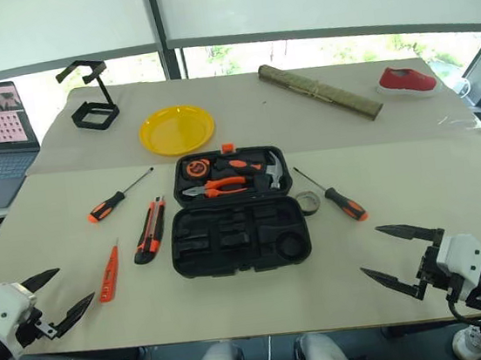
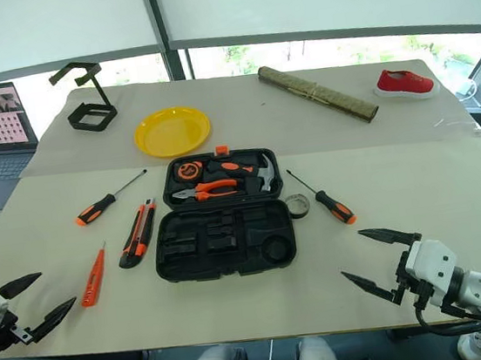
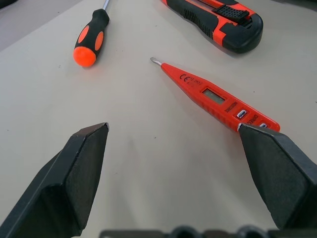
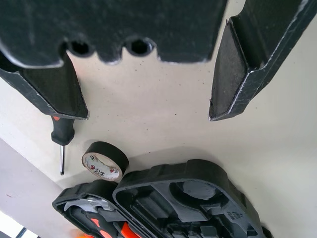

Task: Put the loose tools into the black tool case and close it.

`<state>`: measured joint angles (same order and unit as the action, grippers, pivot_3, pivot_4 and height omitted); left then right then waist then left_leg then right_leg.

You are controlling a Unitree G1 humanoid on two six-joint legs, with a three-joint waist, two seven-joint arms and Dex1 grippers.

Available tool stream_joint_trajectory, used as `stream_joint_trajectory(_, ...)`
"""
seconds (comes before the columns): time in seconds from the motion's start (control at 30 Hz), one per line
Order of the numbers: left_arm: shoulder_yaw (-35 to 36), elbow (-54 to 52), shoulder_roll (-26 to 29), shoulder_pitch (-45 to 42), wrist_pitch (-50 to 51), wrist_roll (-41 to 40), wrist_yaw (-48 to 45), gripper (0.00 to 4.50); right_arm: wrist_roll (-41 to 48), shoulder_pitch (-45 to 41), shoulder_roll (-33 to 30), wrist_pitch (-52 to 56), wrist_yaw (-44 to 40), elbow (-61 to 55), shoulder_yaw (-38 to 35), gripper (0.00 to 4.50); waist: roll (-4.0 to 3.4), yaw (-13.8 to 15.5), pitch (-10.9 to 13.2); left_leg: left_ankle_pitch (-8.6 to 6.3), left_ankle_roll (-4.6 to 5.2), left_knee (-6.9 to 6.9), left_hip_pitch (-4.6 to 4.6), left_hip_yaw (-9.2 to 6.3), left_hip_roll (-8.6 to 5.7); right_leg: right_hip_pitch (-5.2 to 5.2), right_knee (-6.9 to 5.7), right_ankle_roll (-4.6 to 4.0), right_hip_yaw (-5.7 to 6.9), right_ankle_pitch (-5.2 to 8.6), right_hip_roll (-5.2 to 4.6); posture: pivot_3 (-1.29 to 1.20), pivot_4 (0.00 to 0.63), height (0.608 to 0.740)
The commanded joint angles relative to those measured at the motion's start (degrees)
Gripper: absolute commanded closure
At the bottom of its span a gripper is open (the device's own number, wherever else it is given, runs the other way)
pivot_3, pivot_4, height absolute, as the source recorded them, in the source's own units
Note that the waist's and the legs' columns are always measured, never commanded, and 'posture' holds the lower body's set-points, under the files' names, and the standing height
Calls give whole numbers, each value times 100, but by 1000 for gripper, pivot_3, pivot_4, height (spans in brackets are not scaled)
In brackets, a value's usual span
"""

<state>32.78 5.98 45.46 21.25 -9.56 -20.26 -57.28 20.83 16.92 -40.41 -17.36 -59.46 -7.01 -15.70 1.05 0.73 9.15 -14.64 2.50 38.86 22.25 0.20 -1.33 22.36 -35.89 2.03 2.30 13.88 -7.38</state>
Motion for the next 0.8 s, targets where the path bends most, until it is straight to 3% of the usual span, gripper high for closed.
stream_joint_trajectory(0.03,431,-107,5,120,452,-406,102,0,461,-375,259,14,-32,-339,237,23,0,-1,0,0,0,0,0,0,0,0,0,0,0,0,0,0,150,740)
stream_joint_trajectory(0.13,1027,-312,-424,565,1610,-1304,484,0,1159,-1079,956,223,102,-994,835,23,23,-153,13,-7,-12,0,-2,7,34,9,5,-19,-6,-11,17,0,150,740)
stream_joint_trajectory(0.33,1332,-540,-914,697,2374,-1593,1242,0,1137,-1560,1538,71,256,-1222,1112,23,32,-19,14,-15,-26,-1,5,3,34,60,-9,-31,-6,-14,52,0,150,740)
stream_joint_trajectory(0.53,1486,-444,-271,-156,3815,-2344,1536,0,1024,-1595,1699,-93,186,-997,1116,23,40,105,14,-17,-27,3,13,1,26,66,-12,-30,-6,-18,52,0,150,740)
stream_joint_trajectory(0.67,671,-188,492,-1394,4386,-2066,1608,0,944,-1530,1680,-250,121,-840,1126,23,40,137,13,-11,-36,7,6,1,27,65,-17,-40,-6,-24,83,0,150,740)
stream_joint_trajectory(0.8,-1002,972,1130,-3285,4577,-1071,1408,0,891,-1477,1673,-359,94,-739,1161,23,39,89,14,-6,-41,5,0,12,18,67,-23,-41,-15,-31,98,0,150,740)
